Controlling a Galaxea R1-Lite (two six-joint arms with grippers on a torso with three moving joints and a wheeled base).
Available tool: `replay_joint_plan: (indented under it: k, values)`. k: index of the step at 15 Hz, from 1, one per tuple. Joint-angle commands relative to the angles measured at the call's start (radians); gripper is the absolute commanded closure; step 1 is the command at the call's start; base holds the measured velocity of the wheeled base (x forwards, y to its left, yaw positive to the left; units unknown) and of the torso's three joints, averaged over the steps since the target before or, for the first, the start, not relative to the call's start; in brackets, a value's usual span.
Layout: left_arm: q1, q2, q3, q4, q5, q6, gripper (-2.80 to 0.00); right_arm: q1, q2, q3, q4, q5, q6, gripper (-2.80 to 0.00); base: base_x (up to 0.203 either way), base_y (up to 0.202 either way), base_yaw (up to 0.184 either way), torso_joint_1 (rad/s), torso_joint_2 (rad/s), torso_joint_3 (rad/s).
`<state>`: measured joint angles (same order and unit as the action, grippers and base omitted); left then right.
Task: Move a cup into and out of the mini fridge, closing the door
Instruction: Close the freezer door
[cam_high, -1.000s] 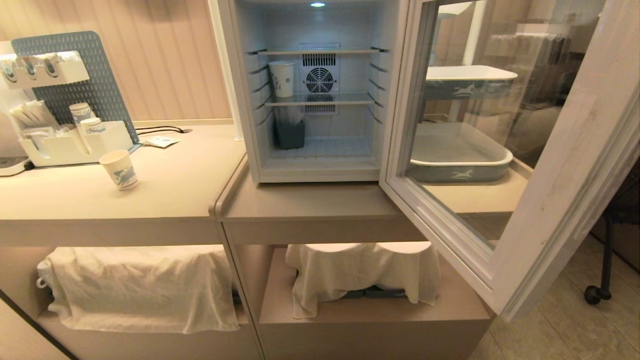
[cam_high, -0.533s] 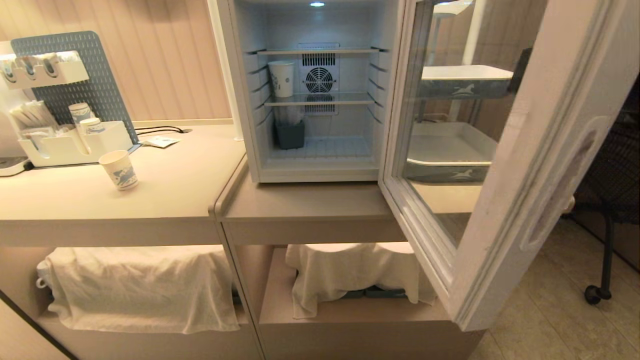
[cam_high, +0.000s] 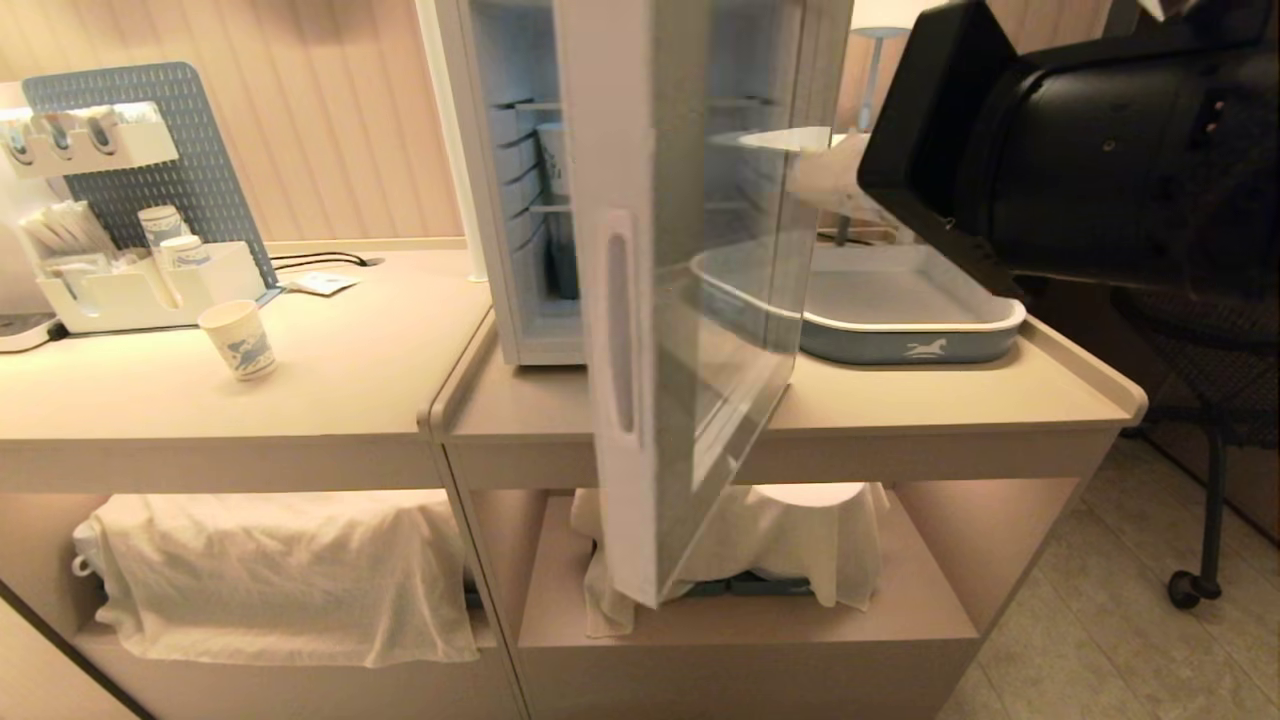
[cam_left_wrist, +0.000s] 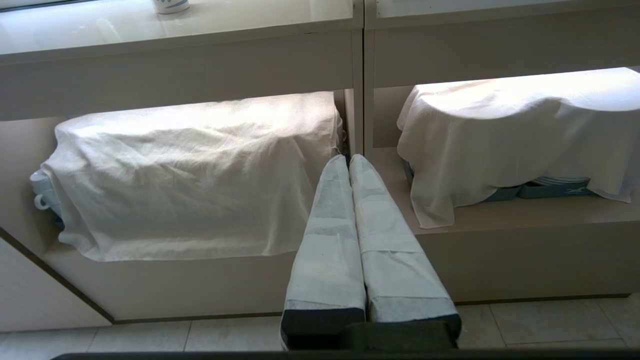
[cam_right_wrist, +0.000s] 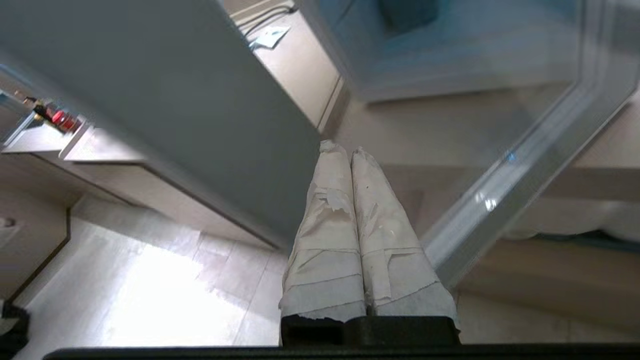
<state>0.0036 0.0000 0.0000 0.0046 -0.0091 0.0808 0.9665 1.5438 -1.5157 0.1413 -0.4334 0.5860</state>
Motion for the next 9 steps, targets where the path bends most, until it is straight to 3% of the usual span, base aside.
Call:
replay_joint_plan:
  k: [1,6,9]
  values:
    - [0.0,0.0,0.0,0.0,0.0,0.001,0.0,-0.027,-0.001,0.001,0.0,-0.002,-0.001,0.0,0.0,0.0,0.0,0.0,0.0,0.0]
    - [-0.001,0.0,0.0,0.0,-0.001,0.001,0.0,-0.27,-0.005,0.004,0.001,0.014,-0.045,0.0,0.0,0.0,0.0,0.0,0.0,0.0]
    - [-0.001,0.0,0.0,0.0,0.0,0.001,0.0,-0.305,0.06,-0.006,-0.011,0.007,-0.086,0.0,0.0,0.0,0.0,0.0,0.0,0.0]
